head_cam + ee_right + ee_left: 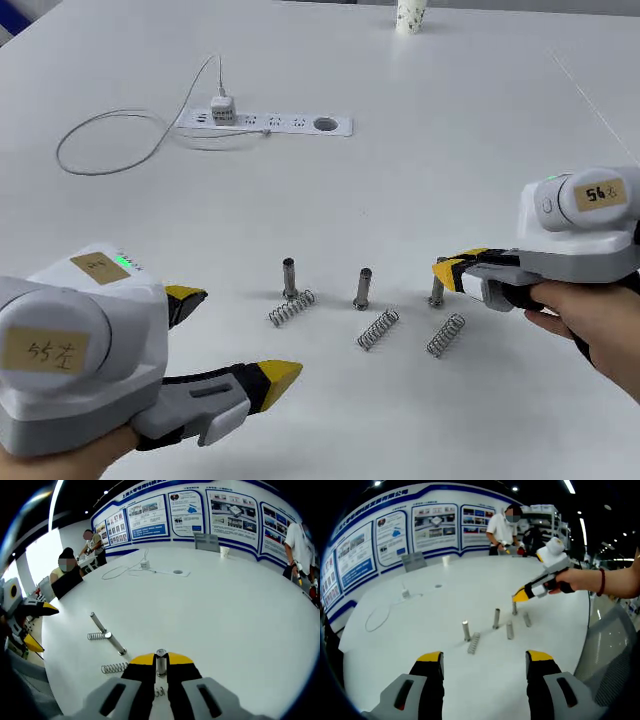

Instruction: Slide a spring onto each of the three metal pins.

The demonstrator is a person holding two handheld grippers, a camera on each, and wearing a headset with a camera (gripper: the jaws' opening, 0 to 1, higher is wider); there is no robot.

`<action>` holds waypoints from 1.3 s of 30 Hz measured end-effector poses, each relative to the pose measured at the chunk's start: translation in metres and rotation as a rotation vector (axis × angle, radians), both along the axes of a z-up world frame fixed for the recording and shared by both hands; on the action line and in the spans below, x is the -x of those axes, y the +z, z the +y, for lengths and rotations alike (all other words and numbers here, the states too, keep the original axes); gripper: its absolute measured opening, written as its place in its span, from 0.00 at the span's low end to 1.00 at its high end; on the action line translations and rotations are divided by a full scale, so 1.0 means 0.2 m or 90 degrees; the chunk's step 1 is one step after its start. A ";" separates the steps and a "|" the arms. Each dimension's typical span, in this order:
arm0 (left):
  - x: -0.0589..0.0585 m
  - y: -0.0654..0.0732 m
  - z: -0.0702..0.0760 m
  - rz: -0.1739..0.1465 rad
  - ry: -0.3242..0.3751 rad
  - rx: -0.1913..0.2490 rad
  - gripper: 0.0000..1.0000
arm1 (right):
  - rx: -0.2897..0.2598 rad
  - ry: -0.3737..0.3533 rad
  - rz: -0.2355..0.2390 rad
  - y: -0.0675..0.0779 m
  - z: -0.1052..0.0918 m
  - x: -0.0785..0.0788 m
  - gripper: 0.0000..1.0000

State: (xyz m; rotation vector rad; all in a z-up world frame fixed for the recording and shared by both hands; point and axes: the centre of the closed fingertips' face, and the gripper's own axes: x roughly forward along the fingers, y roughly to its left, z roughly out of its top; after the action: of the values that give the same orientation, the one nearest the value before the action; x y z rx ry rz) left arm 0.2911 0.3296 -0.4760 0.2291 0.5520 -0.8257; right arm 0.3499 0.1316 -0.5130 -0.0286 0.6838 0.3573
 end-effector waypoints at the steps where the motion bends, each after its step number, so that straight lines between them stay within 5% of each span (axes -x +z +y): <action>1: 0.00 0.00 0.00 -0.002 0.000 0.000 0.68 | 0.005 0.002 0.000 0.00 0.00 0.01 0.09; 14: 0.02 0.02 0.00 -0.012 -0.009 -0.013 0.66 | 0.063 0.014 0.008 -0.05 -0.01 0.06 0.09; 23: 0.02 0.01 0.00 -0.013 -0.013 -0.018 0.66 | 0.063 0.017 0.013 -0.08 0.01 0.07 0.02; 39: 0.00 0.01 0.01 -0.014 -0.014 -0.025 0.65 | 0.030 0.001 0.021 -0.07 0.01 0.09 0.22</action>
State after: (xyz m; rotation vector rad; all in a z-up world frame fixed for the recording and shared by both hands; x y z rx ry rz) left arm 0.2901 0.3309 -0.4744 0.2807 0.5457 -0.8333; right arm 0.3325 0.1336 -0.5262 -0.0677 0.7239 0.3444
